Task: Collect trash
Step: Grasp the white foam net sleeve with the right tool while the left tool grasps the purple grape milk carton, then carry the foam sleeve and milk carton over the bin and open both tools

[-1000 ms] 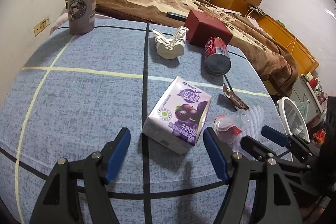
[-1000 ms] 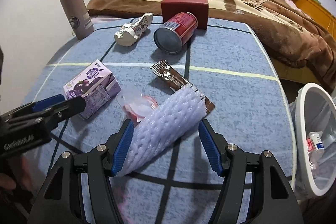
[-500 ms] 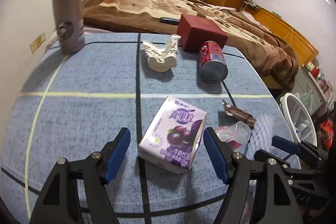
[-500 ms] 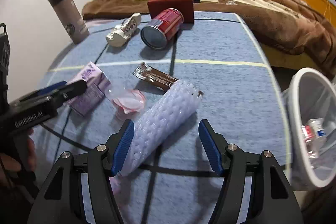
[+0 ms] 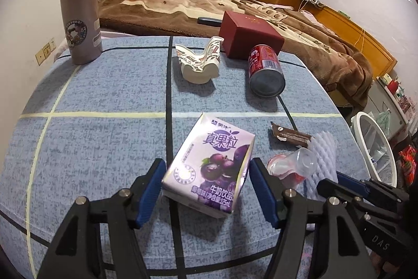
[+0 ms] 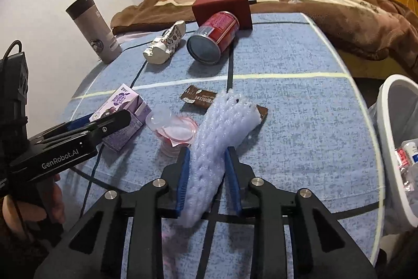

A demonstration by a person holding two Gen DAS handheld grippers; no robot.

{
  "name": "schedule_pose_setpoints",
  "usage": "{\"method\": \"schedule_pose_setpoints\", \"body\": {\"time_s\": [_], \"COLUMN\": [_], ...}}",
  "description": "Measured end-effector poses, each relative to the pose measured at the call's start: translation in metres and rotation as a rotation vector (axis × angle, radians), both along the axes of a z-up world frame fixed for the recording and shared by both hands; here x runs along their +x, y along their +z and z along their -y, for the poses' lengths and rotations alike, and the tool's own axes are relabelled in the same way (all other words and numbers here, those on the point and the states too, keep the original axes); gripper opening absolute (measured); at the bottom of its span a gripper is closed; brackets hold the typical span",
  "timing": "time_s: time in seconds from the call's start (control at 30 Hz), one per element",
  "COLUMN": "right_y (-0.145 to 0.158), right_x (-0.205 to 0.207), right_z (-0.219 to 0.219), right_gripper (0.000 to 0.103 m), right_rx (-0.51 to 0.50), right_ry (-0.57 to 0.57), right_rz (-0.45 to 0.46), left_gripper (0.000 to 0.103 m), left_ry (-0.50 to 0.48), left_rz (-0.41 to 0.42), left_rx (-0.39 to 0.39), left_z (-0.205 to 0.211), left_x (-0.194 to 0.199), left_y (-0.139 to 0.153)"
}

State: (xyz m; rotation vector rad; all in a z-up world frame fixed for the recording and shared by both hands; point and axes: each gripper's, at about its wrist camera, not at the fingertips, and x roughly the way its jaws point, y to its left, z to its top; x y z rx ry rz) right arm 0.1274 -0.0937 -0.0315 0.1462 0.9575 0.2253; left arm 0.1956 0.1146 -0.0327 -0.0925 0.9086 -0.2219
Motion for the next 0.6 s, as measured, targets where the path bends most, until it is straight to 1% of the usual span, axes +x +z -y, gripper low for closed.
{"method": "schedule_pose_setpoints", "body": {"time_s": [0.13, 0.4, 0.6], "right_y": [0.004, 0.011, 0.020], "right_x": [-0.004, -0.008, -0.013], "right_z": [0.004, 0.009, 0.014], "right_gripper": [0.024, 0.023, 0.023], "right_rx": [-0.021, -0.017, -0.011], "right_ry": [0.005, 0.004, 0.007], "right_rz": [0.026, 0.050, 0.068], "left_gripper": [0.068, 0.068, 0.068], "left_ry": [-0.004, -0.009, -0.011], "left_rz": [0.015, 0.049, 0.065], "left_rx": [0.002, -0.015, -0.014], "left_z": [0.003, 0.010, 0.018], "left_x": [-0.007, -0.024, -0.037], "left_y": [0.004, 0.017, 0.027]}}
